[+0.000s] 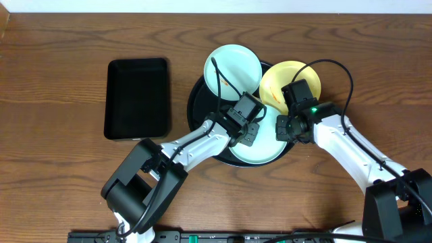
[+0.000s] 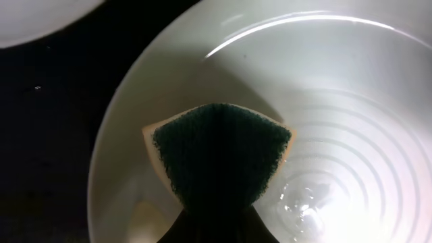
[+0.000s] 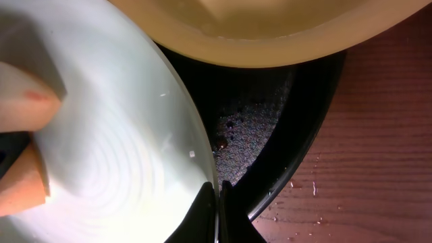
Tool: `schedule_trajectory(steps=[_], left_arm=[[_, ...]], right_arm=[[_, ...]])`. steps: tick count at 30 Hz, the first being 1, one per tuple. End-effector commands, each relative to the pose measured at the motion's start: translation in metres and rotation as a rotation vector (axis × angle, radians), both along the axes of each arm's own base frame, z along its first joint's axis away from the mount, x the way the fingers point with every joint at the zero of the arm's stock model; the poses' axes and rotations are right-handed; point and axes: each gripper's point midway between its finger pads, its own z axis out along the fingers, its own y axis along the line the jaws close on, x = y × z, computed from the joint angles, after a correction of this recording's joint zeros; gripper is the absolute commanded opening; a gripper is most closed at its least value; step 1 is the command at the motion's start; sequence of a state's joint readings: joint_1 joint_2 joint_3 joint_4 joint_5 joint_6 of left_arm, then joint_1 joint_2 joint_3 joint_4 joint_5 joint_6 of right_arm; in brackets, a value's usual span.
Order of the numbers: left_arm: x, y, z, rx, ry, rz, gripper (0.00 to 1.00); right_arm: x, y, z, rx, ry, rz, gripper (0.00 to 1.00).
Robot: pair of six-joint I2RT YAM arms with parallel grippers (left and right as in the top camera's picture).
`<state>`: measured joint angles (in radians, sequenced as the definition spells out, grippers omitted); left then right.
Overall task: Clean dirty plates on tray and stack at the side
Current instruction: 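Scrub the light-blue plate surface with the sponge in the left gripper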
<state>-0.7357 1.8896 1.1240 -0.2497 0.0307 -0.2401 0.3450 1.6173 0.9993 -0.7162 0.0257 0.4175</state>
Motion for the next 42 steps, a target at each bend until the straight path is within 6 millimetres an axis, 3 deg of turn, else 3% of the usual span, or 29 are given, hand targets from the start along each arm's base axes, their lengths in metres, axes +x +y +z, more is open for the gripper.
schedule_trajectory(steps=[1, 22, 31, 42], left_arm=[[0.002, 0.012, -0.012, 0.051, -0.006, 0.034, 0.08], [0.024, 0.017, -0.004, 0.071, -0.12, 0.083, 0.08], [0.025, 0.017, -0.018, 0.085, -0.11, 0.082, 0.08], [0.045, 0.011, -0.006, 0.066, -0.211, 0.093, 0.08]], right_arm=[[-0.001, 0.0, 0.0, 0.01, 0.005, -0.013, 0.01], [-0.001, 0.0, 0.0, 0.01, 0.004, -0.013, 0.01], [-0.001, 0.0, 0.0, 0.01, 0.004, -0.013, 0.01], [-0.001, 0.0, 0.0, 0.01, 0.004, -0.013, 0.01]])
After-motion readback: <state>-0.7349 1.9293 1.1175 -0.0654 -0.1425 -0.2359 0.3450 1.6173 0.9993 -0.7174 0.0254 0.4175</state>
